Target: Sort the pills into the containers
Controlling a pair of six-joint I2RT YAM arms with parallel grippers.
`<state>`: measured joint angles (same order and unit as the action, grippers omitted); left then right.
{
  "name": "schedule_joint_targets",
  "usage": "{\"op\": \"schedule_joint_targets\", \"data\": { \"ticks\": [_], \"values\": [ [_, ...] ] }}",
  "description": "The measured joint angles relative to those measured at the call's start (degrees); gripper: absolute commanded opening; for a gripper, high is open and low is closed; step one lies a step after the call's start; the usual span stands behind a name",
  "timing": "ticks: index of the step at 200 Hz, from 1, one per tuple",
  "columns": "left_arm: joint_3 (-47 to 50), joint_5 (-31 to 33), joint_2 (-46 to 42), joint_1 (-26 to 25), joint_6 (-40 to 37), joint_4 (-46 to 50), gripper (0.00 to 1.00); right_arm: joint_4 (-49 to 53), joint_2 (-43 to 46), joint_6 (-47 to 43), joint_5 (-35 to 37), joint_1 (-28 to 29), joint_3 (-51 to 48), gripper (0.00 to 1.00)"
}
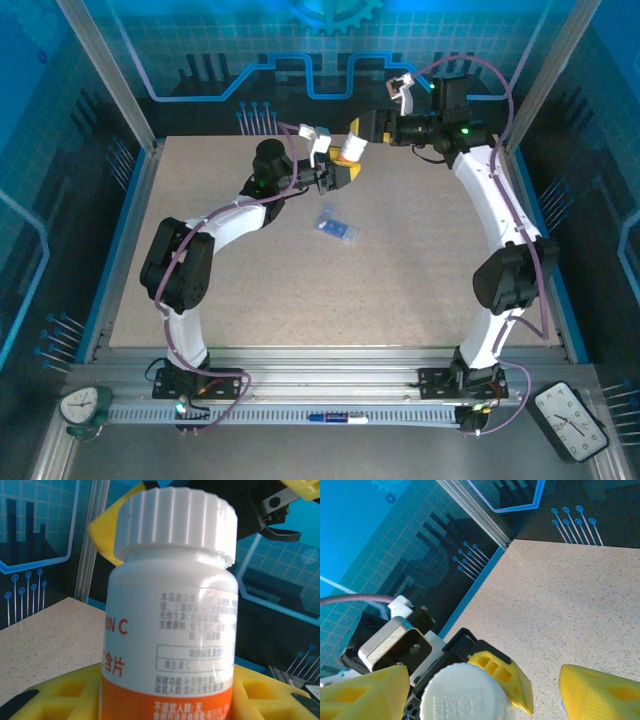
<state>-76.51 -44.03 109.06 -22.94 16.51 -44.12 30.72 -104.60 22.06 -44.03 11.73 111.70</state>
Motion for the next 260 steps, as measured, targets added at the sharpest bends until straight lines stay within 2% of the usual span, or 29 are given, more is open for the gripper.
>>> {"op": "schedule_joint_targets", "data": {
  "ticks": [34, 63, 120, 151, 199, 227, 260],
  "values": [
    [-0.28, -0.11, 0.5, 0.0, 0.15, -0.33, 0.0, 2.43, -0.28, -2.05, 0.0, 0.96, 1.09, 0.69],
    [-0.28, -0.44, 0.52, 0.0, 0.17, -0.39, 0.0, 3.87, -0.35, -2.89, 0.09, 0.98, 1.2, 0.53],
    [-0.31, -0.66, 0.74, 0.0, 0.57, -0.09, 0.0, 6.19, -0.55, -4.44, 2.32, 1.33, 1.27, 0.37],
    [-0.31, -0.35, 0.85, 0.11, 0.48, 0.98, 0.0, 6.08, 0.11, -2.67, 7.34, 2.56, 0.59, 0.36],
    [-0.24, 0.87, 0.85, 0.11, -2.47, 3.39, 0.0, 1.53, 4.98, 6.56, 22.69, 6.78, -6.23, 0.37],
    [-0.17, 1.68, 0.85, 0.11, -3.87, 4.09, 0.0, -1.7, 6.8, 10.97, 29.83, 9.03, -9.29, 0.41],
    [-0.2, 2.69, 0.85, 0.04, -4.61, 4.28, 0.0, -0.7, 6.54, 12.28, 32.06, 9.64, -8.24, 0.51]
  ]
}}
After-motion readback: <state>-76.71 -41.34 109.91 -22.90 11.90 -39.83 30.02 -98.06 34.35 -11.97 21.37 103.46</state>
